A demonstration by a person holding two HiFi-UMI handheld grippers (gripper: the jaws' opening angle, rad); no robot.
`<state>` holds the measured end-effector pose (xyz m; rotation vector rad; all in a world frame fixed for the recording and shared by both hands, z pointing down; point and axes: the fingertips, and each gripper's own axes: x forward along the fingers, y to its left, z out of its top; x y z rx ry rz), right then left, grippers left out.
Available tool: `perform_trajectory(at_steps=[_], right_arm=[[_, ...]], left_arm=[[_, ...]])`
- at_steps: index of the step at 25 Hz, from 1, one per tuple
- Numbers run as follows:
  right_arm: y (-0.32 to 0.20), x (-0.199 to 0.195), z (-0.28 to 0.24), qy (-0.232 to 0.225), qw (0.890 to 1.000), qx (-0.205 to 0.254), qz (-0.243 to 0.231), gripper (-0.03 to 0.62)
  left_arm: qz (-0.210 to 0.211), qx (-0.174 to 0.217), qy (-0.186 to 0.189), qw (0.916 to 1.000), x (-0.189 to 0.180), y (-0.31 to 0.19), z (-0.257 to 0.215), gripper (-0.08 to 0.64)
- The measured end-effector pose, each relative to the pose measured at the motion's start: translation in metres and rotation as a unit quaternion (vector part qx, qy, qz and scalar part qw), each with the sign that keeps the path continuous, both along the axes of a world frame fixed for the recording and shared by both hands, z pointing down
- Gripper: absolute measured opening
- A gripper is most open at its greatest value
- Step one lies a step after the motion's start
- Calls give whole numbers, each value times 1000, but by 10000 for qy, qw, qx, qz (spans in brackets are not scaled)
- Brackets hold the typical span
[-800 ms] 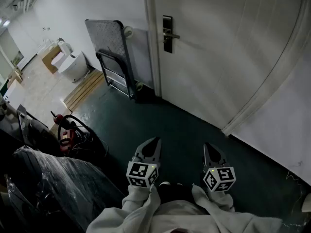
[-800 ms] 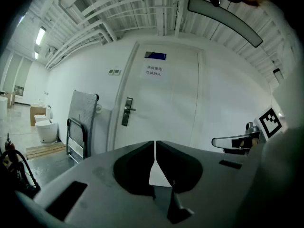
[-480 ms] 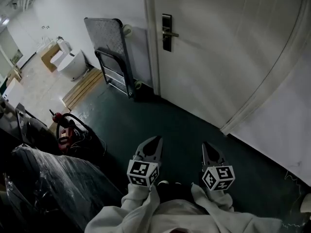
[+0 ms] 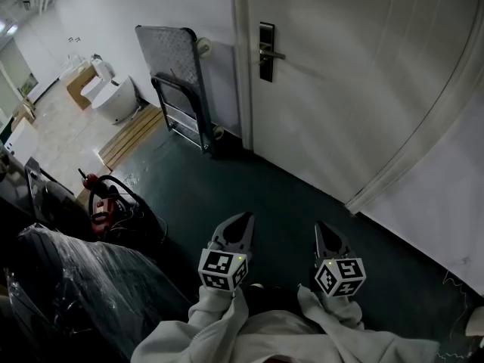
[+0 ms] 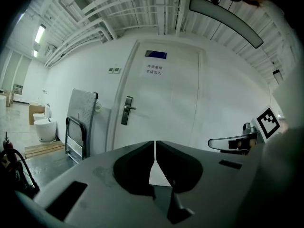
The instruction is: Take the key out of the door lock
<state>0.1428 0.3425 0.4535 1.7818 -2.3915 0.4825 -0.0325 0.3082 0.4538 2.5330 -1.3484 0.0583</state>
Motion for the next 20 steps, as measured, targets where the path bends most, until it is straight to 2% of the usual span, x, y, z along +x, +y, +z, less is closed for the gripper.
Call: perform_trajectory(at_steps=[9,20], right_arm=[[-20,-21,5,2,9999,82,103,52],[-35,-38,9,9,10000,48,45,52]], left_arm=[[134,75,-65,9999,-19,-11,1,23],[34,-44,-103,9999,-41,-19,11,23]])
